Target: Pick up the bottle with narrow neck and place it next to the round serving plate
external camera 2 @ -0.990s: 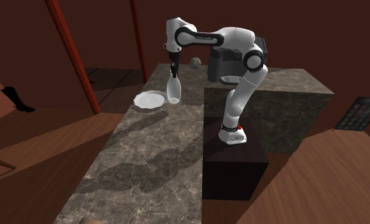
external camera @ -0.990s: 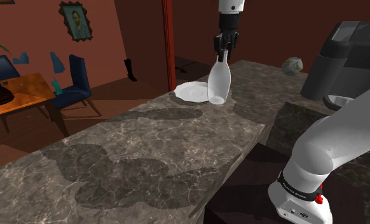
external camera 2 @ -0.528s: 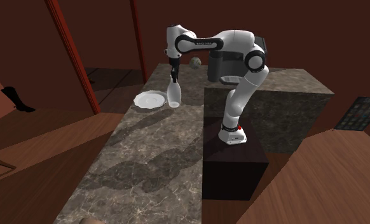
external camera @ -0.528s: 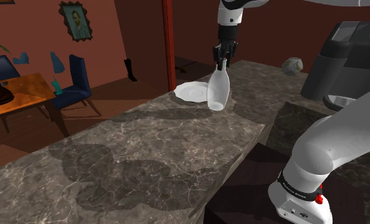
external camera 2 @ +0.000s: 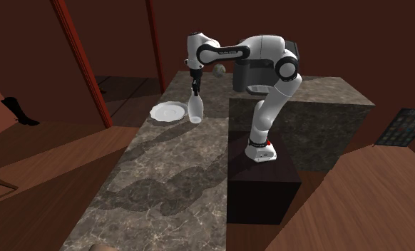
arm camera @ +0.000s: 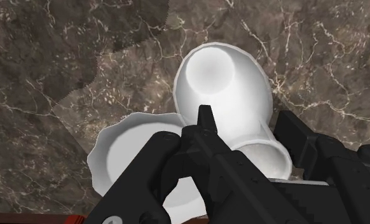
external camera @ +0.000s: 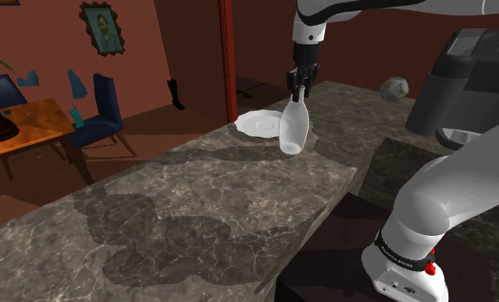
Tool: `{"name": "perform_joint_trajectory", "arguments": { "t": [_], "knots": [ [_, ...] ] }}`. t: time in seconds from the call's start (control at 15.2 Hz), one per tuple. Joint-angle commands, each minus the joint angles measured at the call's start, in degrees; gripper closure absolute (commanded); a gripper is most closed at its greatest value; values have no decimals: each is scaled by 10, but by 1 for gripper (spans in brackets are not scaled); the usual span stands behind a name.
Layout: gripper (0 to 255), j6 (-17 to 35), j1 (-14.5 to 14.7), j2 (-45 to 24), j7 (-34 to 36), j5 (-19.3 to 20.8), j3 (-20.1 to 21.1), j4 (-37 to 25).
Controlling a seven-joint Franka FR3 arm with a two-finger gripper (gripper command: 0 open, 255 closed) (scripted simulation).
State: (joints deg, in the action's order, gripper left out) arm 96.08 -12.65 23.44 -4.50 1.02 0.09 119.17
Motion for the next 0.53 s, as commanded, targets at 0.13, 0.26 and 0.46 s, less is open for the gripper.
{"name": "perform_joint_trajectory", "arguments": {
  "t": [0.13,0.26,0.46],
  "knots": [
    [255,0,0,0,0,0,0,0],
    [0,0,0,0,0,0,0,0],
    [0,0,0,0,0,0,0,0]
  ]
}}
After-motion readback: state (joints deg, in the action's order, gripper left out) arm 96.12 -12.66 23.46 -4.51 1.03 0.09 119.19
